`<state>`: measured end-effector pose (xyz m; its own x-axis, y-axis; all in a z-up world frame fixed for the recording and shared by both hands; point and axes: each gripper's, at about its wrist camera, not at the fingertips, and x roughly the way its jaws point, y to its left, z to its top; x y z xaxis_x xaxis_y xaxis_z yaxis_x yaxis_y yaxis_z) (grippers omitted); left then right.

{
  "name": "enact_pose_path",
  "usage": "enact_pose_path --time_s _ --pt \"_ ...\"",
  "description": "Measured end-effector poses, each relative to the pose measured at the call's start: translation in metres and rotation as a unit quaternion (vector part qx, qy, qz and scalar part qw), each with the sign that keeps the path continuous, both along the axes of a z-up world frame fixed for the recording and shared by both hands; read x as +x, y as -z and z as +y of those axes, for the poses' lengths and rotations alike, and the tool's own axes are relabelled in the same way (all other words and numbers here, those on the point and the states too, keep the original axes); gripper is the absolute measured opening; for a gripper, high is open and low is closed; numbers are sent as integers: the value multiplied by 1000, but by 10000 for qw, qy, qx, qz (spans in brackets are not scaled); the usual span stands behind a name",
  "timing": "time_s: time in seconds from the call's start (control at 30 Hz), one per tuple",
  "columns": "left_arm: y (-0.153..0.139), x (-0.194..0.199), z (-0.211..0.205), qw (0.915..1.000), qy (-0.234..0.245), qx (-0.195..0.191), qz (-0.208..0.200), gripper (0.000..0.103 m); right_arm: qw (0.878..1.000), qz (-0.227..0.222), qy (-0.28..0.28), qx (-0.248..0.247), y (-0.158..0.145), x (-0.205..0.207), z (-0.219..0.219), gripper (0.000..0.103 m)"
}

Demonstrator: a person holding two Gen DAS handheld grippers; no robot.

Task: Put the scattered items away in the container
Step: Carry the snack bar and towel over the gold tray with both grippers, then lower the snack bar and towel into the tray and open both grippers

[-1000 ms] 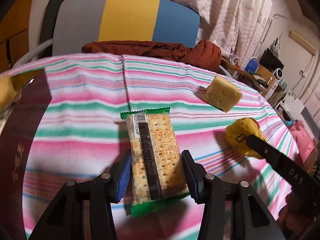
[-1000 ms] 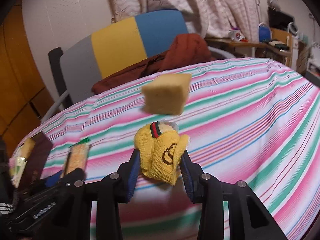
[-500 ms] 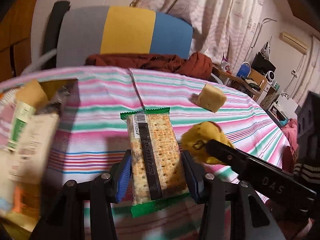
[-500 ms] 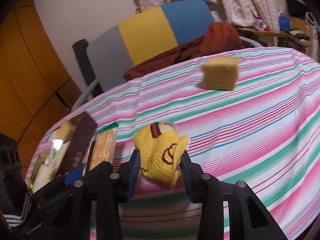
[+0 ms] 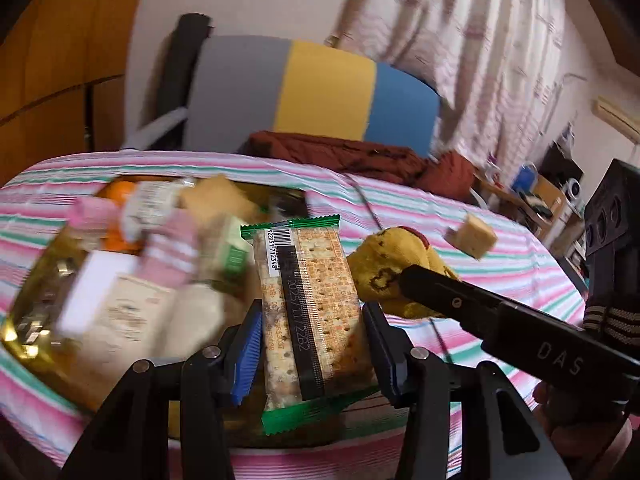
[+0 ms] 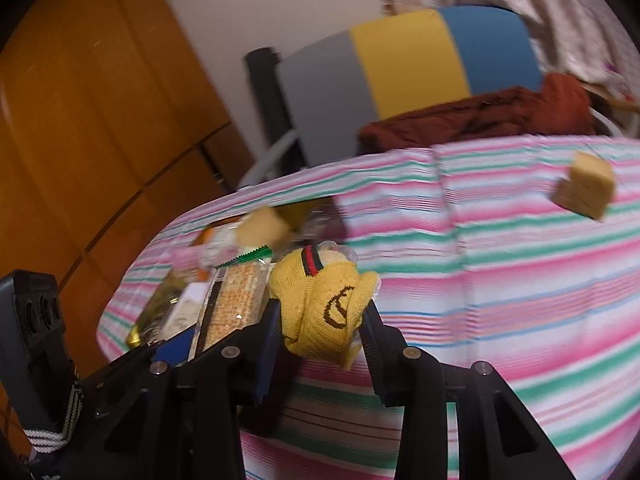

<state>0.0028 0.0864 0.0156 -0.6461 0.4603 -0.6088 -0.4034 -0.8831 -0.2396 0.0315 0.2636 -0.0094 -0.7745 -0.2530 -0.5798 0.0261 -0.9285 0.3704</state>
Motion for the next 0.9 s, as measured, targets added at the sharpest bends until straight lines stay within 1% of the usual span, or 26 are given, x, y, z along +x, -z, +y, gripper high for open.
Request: enact_pose_path --time_s 0.13,0.3,0.47,0.53,0.6,0.67,0.73,0.77,0.9 --pt "-3 -11 -39 9992 -392 -12 -39 49 9992 -30 -399 -27 -4 -19 -35 40" --pt "1 -30 -89 9959 -893 -21 -156 49 9972 -119 -734 -36 -3 -41 -68 40" --pt "6 -48 -123 9931 -1122 -77 -318 49 9950 -152 -989 -4 -6 -64 -97 40" --pt "10 -54 -134 9920 -1189 -143 -410 49 9940 -187 -1078 -33 -6 -76 -107 40" --pt "14 -60 -141 9900 -1261 -332 -542 50 9932 -224 -1142 -29 -6 -88 -117 40" --pt "21 -62 -148 9867 -1396 -539 -630 54 9923 -273 -1211 -7 -4 -100 -128 42" --pt "24 -61 -153 9867 -1383 -549 -659 60 9917 -346 -1239 -20 0 -112 -137 42" --pt "24 -60 -154 9871 -1361 -530 -651 62 9915 -392 -1241 -37 3 -118 -142 45" --pt "21 -51 -158 9882 -1362 -517 -477 62 9898 -533 -1311 -145 12 -130 -153 53"
